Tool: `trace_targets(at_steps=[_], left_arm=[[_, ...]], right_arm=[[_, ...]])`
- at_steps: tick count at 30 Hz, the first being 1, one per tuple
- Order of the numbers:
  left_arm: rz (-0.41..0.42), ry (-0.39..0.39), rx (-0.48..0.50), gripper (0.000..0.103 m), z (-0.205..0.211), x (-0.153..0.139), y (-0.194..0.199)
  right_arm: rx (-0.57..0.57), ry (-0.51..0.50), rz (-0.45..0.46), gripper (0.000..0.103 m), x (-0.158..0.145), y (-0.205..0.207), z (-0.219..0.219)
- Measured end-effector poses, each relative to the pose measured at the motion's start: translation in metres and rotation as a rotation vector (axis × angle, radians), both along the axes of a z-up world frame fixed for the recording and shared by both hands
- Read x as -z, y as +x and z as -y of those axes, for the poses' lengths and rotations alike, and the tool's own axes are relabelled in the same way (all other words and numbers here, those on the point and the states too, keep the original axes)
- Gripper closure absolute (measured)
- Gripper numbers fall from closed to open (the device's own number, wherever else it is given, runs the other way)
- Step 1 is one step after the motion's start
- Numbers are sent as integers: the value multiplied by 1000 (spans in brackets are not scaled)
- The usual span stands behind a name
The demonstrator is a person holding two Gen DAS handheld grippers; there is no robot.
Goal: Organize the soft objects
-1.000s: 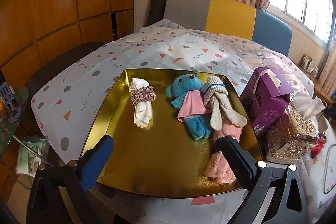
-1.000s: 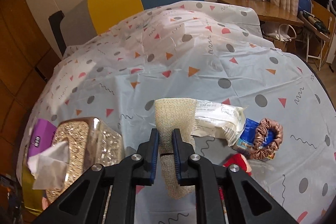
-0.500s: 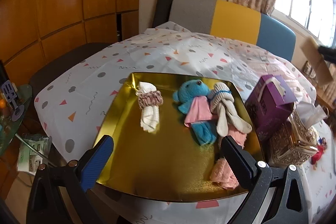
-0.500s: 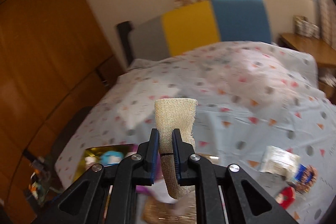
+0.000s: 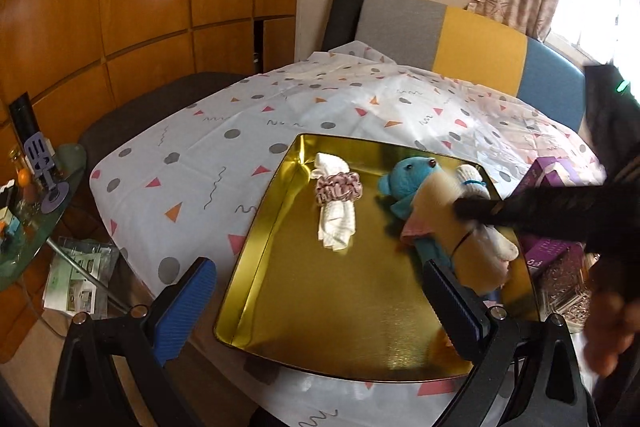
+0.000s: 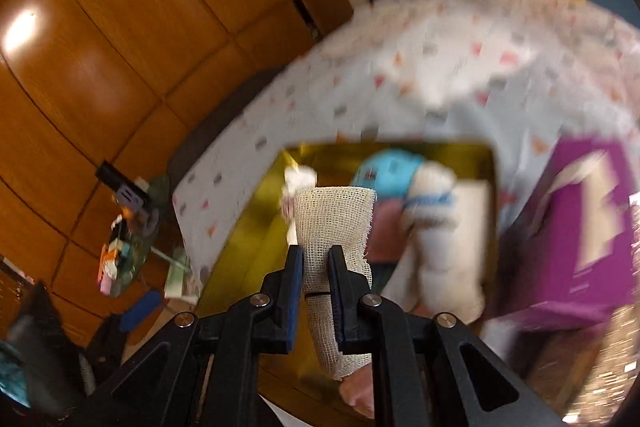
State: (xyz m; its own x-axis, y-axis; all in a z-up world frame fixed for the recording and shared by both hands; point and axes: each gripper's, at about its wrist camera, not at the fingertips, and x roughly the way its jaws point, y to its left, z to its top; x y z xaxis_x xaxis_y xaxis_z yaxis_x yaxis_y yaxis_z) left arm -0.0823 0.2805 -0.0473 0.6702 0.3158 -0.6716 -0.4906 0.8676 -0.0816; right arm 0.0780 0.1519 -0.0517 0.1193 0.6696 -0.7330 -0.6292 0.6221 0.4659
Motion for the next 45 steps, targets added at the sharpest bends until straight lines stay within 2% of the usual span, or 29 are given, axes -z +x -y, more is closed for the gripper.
trace_targets(at_steps=[5, 7, 10, 14, 19, 29, 38, 45], left_arm=[[-7, -8, 3, 0, -3, 3, 0], [-8, -7, 4, 0, -3, 4, 0], [-9, -11, 6, 0, -3, 4, 1], [-12, -6, 11, 0, -1, 3, 3], [-11, 3, 18, 0, 3, 1, 3], [-3, 21, 33, 0, 10, -5, 0], [-10, 36, 60, 0, 19, -7, 0], [-15, 55, 86, 0, 28, -8, 3]], right_arm=[[34, -106, -30, 88, 40, 0, -13], [42, -133, -14, 87, 47, 0, -13], [52, -170, 23, 79, 49, -1, -12], [59, -156, 42, 72, 41, -1, 0], [78, -145, 91, 69, 22, -7, 8], [157, -173, 314, 67, -14, -27, 35], [251, -211, 503, 67, -44, -39, 81], [353, -216, 568, 67, -62, -34, 139]])
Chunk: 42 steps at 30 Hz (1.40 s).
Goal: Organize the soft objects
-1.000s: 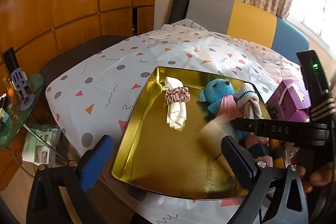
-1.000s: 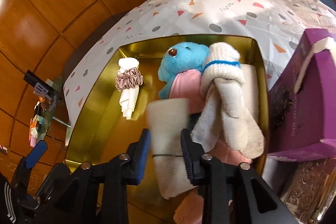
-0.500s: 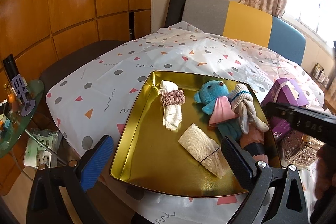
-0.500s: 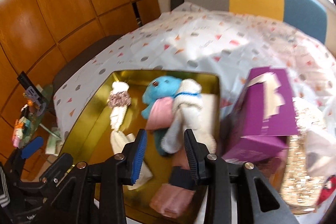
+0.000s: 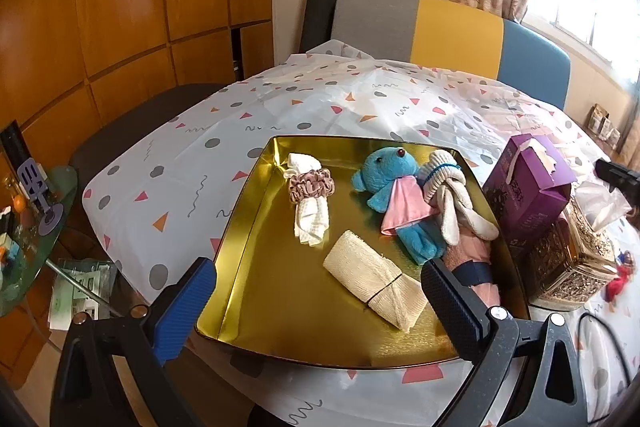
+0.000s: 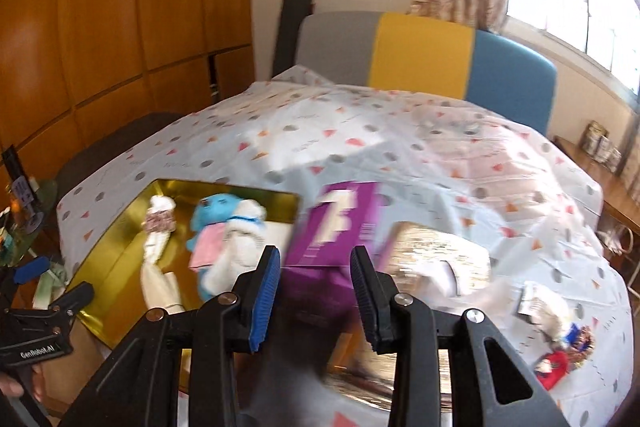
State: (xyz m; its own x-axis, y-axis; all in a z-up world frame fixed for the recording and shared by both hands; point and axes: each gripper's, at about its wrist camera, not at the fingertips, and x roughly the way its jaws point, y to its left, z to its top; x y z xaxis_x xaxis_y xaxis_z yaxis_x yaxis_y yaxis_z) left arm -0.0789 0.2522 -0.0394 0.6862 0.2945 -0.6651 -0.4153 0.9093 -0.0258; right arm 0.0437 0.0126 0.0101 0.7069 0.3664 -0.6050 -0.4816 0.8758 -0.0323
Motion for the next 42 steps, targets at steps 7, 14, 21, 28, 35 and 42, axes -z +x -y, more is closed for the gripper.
trace_targets(at_steps=[7, 14, 21, 28, 35, 42], left_arm=[[5, 25, 33, 0, 13, -5, 3], [1, 48, 78, 0, 29, -9, 10], [17, 86, 153, 0, 54, -19, 16], [85, 96, 328, 0, 98, -38, 29], [160, 73, 565, 0, 154, -63, 49], [138, 16, 747, 0, 210, -75, 71]], right_arm=[[208, -3, 47, 67, -11, 23, 79], [435, -34, 25, 67, 0, 49, 167], [703, 8, -20, 67, 26, 62, 266], [974, 205, -149, 67, 57, 55, 351], [1029, 296, -230, 66, 67, 49, 371], [1073, 377, -304, 66, 79, 47, 387]])
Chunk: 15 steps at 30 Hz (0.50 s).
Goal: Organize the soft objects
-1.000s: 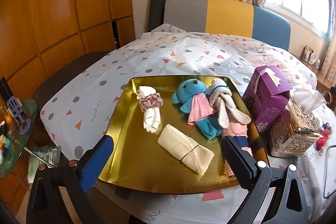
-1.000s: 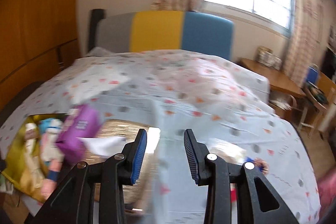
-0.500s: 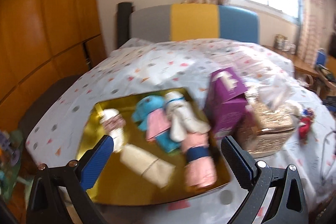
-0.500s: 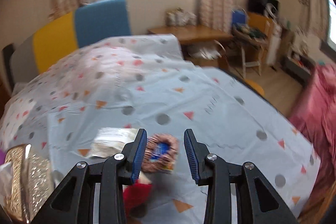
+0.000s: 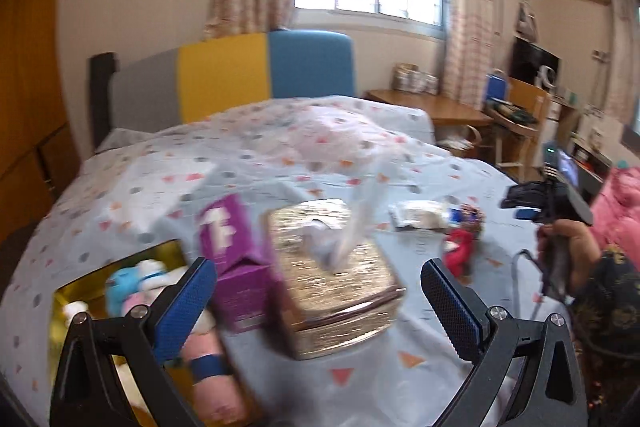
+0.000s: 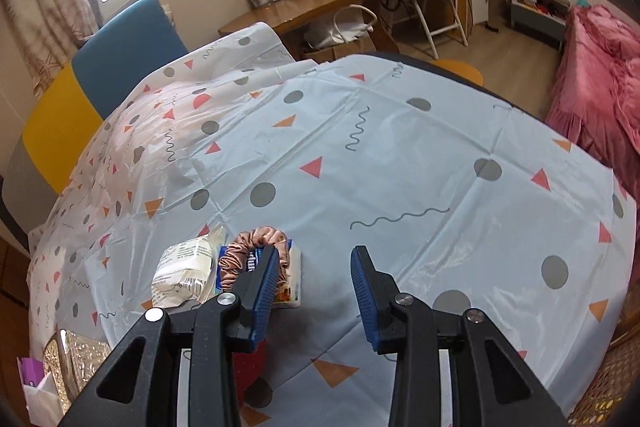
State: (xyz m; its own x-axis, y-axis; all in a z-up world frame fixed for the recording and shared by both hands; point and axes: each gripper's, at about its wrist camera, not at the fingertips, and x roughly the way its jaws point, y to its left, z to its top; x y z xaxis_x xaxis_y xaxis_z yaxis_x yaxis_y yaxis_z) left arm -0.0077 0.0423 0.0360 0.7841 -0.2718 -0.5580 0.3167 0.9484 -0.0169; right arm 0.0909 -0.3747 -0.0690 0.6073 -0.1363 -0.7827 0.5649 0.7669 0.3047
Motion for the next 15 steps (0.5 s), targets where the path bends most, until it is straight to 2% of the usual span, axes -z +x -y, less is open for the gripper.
trace_targets(at_steps=[5, 8, 15], left_arm=[[-40, 66, 77, 0, 50, 1, 10], [-67, 76, 127, 0, 76, 5, 15], [-157, 135, 208, 0, 125, 31, 37]], right_arm=[[36, 63, -9, 66, 7, -2, 9], [40, 90, -9, 66, 9, -3, 12], [41, 138, -16, 66, 14, -3, 14]])
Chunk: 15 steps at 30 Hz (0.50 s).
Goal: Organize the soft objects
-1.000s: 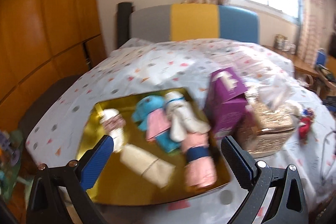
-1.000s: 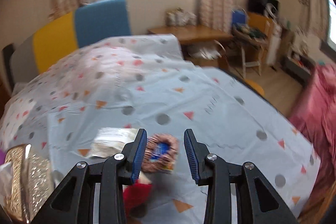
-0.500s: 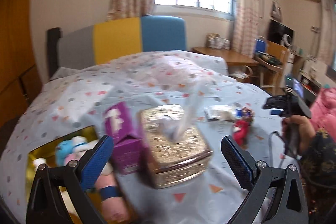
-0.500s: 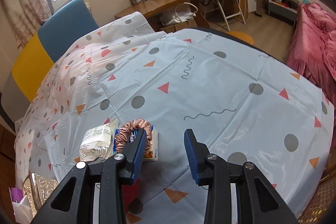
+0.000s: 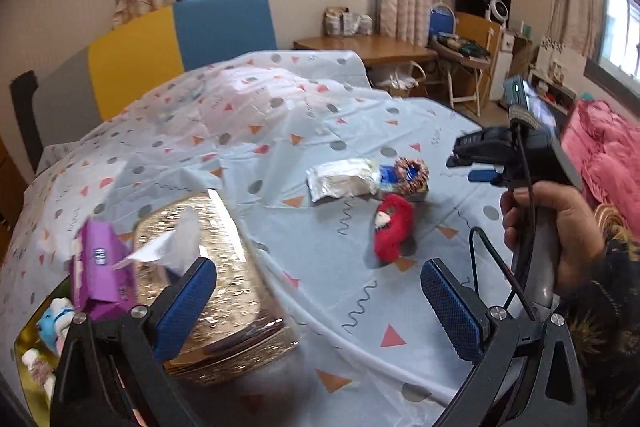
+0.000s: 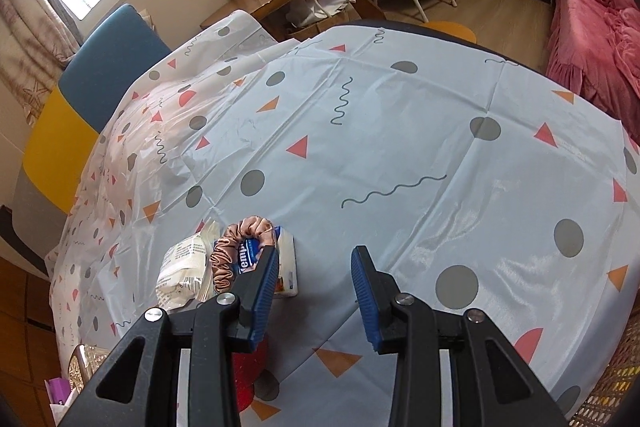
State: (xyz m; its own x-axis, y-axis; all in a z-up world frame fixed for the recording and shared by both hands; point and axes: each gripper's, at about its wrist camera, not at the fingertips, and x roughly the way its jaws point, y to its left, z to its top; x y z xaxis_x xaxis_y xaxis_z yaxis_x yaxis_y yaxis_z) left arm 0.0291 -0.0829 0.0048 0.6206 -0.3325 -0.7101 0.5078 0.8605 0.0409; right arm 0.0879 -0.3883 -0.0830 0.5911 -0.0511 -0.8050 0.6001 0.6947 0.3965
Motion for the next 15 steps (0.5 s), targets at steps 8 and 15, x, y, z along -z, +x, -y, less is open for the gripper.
trace_targets(at_steps=[8, 15], left_arm=[[-111, 50, 73, 4, 48, 45, 20], [-159, 51, 118, 12, 72, 68, 39]], right_arm=[[25, 69, -7, 66, 8, -1, 10], [14, 92, -1, 66, 9, 0, 8]])
